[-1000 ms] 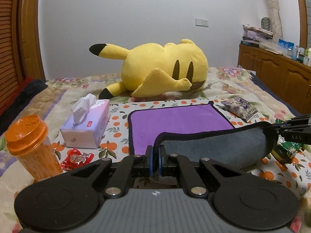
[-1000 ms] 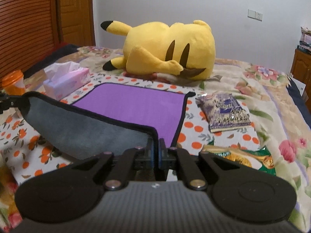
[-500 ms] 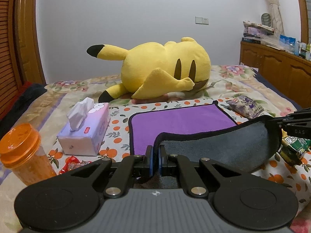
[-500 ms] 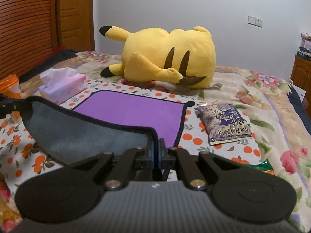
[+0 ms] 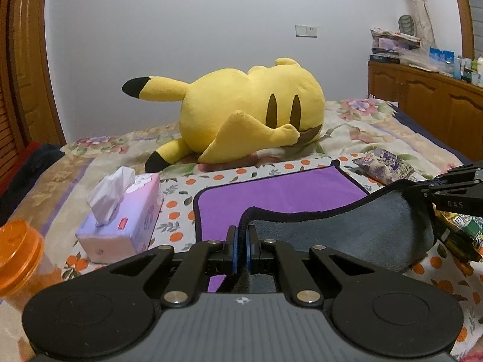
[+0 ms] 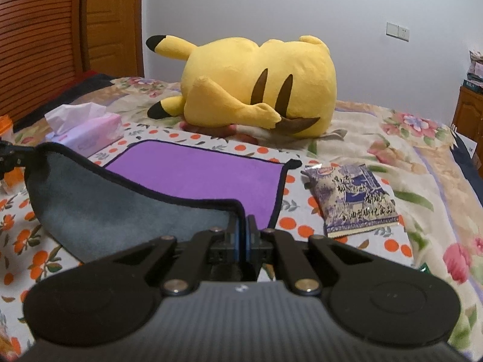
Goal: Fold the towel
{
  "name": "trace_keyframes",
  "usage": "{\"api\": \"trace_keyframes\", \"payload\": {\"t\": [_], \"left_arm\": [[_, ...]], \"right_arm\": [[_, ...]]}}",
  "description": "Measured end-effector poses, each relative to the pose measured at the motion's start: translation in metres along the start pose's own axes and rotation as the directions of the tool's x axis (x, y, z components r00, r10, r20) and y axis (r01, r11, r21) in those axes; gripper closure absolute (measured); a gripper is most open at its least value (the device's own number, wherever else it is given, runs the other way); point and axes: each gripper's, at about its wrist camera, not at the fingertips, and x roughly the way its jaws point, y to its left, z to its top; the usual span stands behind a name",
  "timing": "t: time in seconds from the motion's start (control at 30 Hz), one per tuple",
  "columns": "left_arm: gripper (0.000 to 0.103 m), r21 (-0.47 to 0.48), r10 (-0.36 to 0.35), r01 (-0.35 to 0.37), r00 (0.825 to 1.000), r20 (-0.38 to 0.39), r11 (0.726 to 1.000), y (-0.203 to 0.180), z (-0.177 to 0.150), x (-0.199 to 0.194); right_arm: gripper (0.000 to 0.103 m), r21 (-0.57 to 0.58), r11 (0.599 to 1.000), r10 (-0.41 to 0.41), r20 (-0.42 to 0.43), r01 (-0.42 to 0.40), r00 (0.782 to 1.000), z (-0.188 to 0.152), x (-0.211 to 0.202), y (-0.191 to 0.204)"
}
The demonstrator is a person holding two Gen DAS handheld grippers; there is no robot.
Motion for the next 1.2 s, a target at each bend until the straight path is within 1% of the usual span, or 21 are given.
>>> {"api": "trace_keyframes", "payload": {"t": [0.43,0.57,0.73,0.97,1.2], "left_arm": [[0.097,-0.014,-0.003,0.004,0.997,0.072,1.0,0.007,0.033,-0.001],[0.097,-0.014,-0.015,0.016,0.997,0.074,1.0,0.008,0.041,0.01],[0.097,0.005,-0.012,0.011,0.997,0.079,1.0,0.009,0.048,0.021],[0.097,0.03,0.01,-0.013,0.996,0.083,0.999,0.01,0.058,0.042],[0.097,0.062,0.035,-0.041,0.995,0.089,0.997,0.009,0.067,0.063]], "right_arm": [[0.099,0.0,1.0,-0.005,0.081,0.005,0.997,0.033,-0.002,-0.007],[0.099,0.001,1.0,-0.009,0.087,0.009,0.996,0.037,0.003,-0.008],[0.099,-0.013,1.0,-0.017,0.09,0.018,0.996,0.042,0.01,-0.009],[0.099,-0.029,0.998,-0.049,0.098,0.052,0.994,0.053,0.022,-0.007],[0.099,-0.025,0.997,-0.07,0.123,0.074,0.99,0.065,0.036,-0.006]]}}
